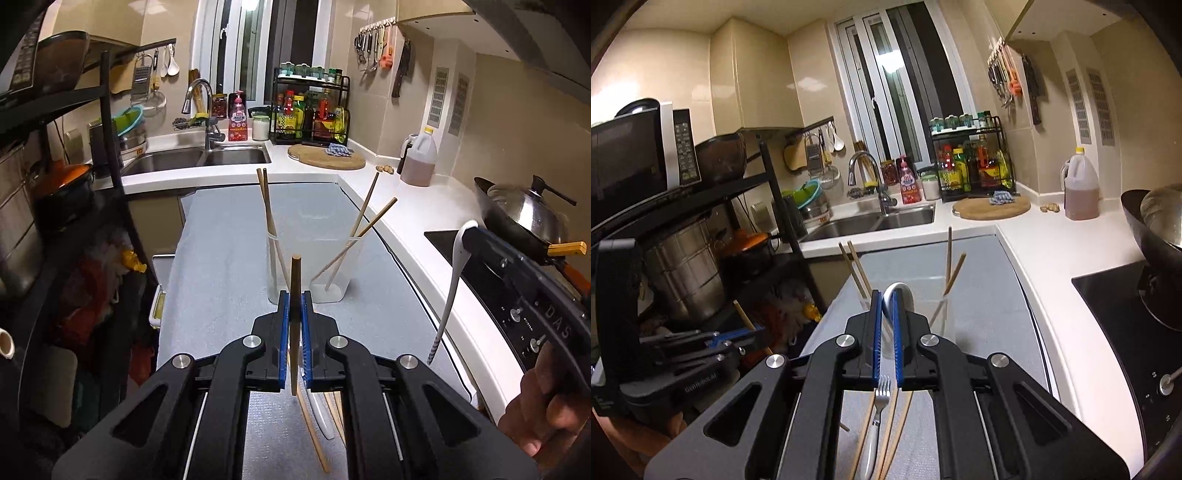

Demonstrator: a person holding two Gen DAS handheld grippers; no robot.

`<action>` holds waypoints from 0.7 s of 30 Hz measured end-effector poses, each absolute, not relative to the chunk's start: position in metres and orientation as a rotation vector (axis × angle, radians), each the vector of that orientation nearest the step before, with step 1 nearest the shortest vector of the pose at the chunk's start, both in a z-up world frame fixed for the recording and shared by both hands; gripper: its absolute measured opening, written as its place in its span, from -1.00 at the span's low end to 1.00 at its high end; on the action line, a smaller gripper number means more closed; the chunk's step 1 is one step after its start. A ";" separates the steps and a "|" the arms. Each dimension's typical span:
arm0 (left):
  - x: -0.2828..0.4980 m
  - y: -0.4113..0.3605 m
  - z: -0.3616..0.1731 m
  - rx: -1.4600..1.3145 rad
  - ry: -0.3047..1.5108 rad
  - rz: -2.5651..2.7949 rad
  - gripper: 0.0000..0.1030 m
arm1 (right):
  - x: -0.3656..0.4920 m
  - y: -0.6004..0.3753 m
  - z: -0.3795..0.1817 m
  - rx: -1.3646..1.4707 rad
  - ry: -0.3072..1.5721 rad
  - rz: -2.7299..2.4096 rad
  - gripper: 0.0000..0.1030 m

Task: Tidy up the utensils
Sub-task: 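Lower the held chopstick and spoon into the clear container with both tools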

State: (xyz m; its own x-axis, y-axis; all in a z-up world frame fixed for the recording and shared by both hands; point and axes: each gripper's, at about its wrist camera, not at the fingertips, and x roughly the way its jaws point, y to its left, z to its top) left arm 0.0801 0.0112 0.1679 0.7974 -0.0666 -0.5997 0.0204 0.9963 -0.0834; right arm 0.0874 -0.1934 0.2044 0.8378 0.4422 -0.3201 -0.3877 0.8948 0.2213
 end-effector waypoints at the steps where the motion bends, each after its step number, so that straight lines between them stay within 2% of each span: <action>1: 0.082 0.011 0.169 -0.073 0.651 -0.050 -0.88 | 0.089 -0.193 0.208 0.156 0.367 0.443 -0.89; 12: 0.137 0.014 0.230 -0.060 0.657 -0.104 -0.88 | 0.146 -0.176 0.258 0.242 0.250 0.505 -0.89; 21: 0.187 0.012 0.292 -0.042 0.560 -0.108 -0.88 | 0.220 -0.165 0.272 0.318 0.186 0.519 -0.89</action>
